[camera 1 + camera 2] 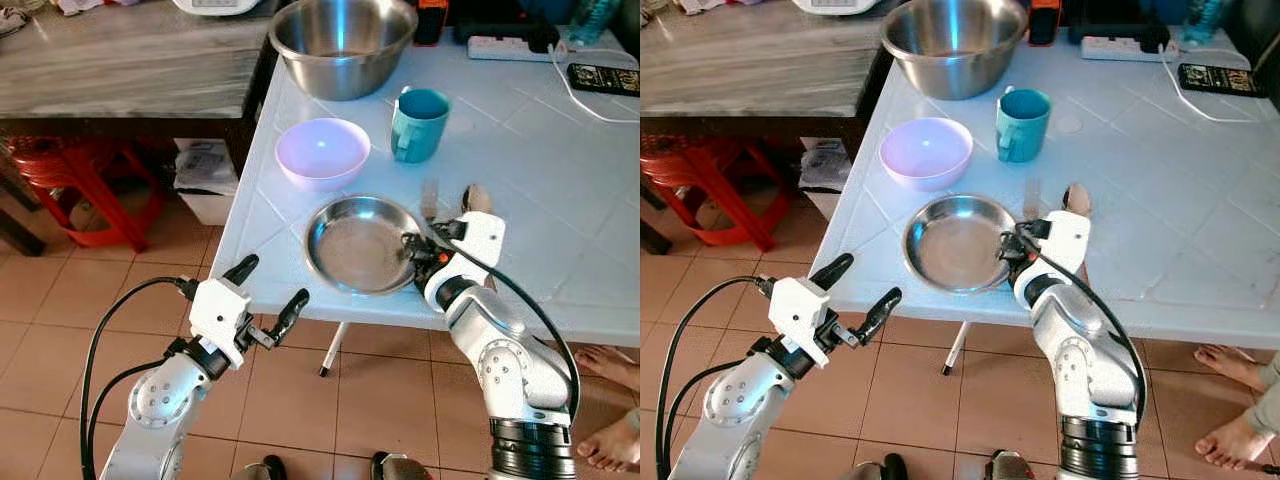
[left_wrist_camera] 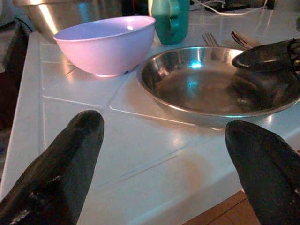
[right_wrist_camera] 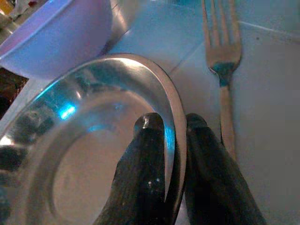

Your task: Setting the table

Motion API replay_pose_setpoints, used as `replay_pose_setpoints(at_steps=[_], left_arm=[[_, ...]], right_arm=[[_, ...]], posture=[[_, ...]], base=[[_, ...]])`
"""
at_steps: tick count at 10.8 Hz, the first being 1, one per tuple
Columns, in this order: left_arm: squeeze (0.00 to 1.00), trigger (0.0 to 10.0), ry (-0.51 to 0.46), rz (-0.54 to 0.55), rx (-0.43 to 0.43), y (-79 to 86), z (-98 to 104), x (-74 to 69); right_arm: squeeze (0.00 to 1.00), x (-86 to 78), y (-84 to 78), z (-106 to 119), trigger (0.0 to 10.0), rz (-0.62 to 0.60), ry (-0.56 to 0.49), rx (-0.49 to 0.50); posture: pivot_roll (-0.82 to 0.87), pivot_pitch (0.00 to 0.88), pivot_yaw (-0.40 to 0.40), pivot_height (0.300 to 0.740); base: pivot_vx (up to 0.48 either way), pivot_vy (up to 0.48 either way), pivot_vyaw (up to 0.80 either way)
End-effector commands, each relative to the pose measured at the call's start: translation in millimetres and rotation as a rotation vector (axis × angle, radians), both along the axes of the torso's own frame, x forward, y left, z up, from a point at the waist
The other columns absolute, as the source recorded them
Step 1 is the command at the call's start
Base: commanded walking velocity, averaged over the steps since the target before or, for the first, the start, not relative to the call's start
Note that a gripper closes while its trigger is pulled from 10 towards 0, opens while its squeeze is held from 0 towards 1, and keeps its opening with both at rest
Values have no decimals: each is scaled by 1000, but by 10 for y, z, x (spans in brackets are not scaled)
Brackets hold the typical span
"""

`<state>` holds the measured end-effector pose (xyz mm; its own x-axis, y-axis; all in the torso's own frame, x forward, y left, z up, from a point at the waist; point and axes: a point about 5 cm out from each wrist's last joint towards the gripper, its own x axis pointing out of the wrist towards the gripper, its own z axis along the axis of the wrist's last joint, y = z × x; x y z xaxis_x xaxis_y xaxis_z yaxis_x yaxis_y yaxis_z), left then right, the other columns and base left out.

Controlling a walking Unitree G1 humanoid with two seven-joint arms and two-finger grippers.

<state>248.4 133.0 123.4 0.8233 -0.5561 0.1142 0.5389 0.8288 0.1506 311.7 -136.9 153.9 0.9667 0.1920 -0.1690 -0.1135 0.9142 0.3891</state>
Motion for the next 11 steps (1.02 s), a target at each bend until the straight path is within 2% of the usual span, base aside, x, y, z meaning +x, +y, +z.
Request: replay_pose_setpoints(at_steps=[1, 2, 4, 5, 6, 7, 9, 11], left_arm=[[0, 10000, -7, 37, 22, 57, -6, 13], [0, 10000, -9, 96, 24, 104, 9, 79], [0, 10000, -5, 309, -9, 280, 59, 294], [0, 10000, -4, 339, -30, 299, 72, 329], [0, 10000, 21, 378, -72, 323, 71, 386], [0, 10000, 52, 379, -129, 302, 65, 425], [0, 10000, 39, 371, -119, 269, 69, 458], [0, 10000, 40, 360, -129, 229, 71, 472]], right_arm=[[0, -9, -34, -101, 0, -36, 59, 9], [0, -15, -16, -51, 0, -32, 27, 26], [0, -91, -28, 54, 0, -33, -89, 14], [0, -126, -29, 64, 1294, -32, -119, 14], [0, -174, -38, 71, 10000, -41, -144, -13], [0, -208, -68, 66, 10000, -74, -159, 6], [0, -222, -83, 78, 10000, -86, -186, -11], [0, -220, -76, 78, 10000, -85, -191, -18]], posture=[[-106, 200, 76, 740], [-105, 197, 77, 740], [-102, 185, 80, 740], [-102, 179, 80, 740], [-105, 171, 82, 740], [-108, 166, 81, 740], [-113, 162, 86, 740], [-115, 163, 88, 740]], base=[[0, 0, 0], [0, 0, 0], [0, 0, 0], [0, 0, 0], [0, 0, 0], [0, 0, 0], [0, 142, 0], [0, 401, -788]])
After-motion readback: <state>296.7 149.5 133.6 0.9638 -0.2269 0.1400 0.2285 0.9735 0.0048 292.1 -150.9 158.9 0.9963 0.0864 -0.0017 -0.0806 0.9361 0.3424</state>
